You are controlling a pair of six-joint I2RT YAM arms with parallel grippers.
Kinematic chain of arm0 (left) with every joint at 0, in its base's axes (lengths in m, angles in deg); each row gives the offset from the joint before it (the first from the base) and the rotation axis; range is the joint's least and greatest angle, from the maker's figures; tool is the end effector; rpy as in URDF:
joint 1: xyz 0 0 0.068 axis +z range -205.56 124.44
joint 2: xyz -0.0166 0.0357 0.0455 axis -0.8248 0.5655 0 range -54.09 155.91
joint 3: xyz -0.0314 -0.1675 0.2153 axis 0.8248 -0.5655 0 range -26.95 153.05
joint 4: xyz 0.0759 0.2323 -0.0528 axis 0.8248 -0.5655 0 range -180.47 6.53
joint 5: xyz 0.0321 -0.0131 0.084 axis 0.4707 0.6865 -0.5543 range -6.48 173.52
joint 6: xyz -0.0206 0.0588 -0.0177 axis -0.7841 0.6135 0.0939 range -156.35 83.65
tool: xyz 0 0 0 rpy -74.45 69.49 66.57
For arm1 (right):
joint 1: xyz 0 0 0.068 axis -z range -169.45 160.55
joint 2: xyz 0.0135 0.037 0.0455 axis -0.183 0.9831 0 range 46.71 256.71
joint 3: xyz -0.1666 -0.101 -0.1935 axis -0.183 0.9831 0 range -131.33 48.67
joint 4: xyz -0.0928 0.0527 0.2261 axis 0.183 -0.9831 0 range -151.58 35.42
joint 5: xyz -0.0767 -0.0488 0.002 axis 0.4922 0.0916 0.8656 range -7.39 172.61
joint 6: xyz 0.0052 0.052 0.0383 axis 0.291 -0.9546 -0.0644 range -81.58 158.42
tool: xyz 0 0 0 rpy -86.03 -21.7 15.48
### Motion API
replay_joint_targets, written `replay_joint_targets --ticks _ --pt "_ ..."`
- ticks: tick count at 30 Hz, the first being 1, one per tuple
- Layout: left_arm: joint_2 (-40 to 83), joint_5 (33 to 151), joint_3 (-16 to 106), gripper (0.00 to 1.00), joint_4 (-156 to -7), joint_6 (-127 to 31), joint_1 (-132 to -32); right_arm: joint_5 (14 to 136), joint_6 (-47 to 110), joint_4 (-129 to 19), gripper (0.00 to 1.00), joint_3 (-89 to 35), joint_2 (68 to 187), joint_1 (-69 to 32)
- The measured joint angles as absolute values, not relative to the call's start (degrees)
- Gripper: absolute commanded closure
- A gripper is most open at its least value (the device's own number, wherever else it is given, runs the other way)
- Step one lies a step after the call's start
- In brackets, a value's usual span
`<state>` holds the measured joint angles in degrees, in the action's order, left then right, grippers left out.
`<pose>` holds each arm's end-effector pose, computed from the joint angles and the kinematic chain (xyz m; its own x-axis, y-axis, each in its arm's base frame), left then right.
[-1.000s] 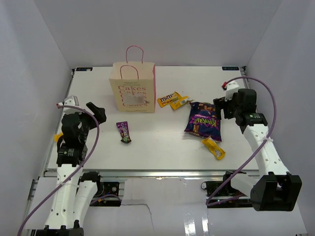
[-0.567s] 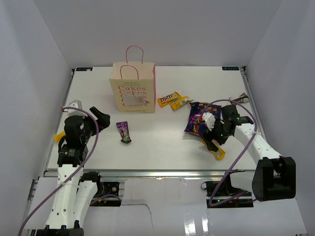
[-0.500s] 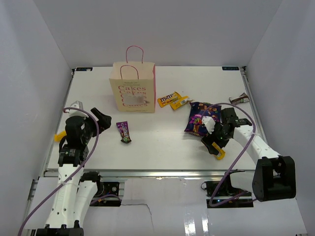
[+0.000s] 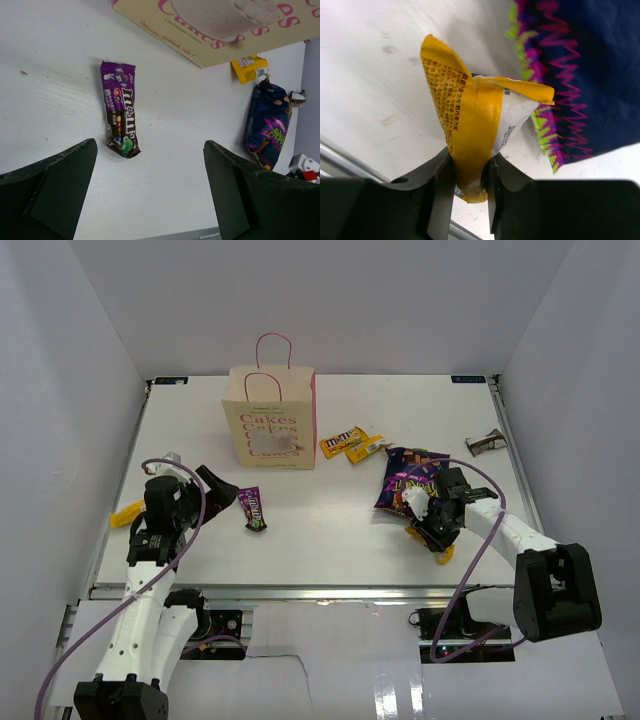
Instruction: Place the snacks into the paper bag
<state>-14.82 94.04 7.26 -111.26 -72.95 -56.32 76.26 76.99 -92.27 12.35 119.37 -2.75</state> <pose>0.1552 -0.0113 0.2539 -0.5345 -0.5792 -0.6155 -0.1898 0.7919 -0.5804 0.1915 0.0509 0.1582 -0.5705 -0.7716 -0.2813 -0.7853 0.6128 -0.0884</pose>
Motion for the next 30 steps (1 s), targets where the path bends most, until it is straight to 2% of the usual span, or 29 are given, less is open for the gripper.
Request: replay_joint_targets --ticks 6,10,15,17,23,30 --pt "-11.8 100.8 3.8 0.02 -108.2 -75.5 -56.3 61.1 85.8 -100.2 0.74 8.1 113.3 -2.8" --pt "-9.5 103.0 3.1 0.02 -107.4 -76.6 -56.8 52.4 87.8 -102.5 0.76 -1.4 112.8 -5.5" --pt "-5.2 102.7 2.2 0.02 -106.8 -78.3 -61.3 49.0 79.8 -95.3 0.78 -23.5 123.5 -11.7" --pt "-3.7 101.3 2.0 0.02 -106.8 -79.0 -64.4 49.2 74.7 -88.6 0.8 -33.0 129.4 -14.4" --pt "1.8 94.1 1.9 0.04 -107.2 -81.2 -72.8 53.3 60.8 -76.1 0.79 -62.1 149.5 -21.5" --pt "3.9 85.8 3.6 0.05 -109.7 -81.4 -74.5 61.4 53.1 -66.3 0.73 -72.1 161.8 -25.6"
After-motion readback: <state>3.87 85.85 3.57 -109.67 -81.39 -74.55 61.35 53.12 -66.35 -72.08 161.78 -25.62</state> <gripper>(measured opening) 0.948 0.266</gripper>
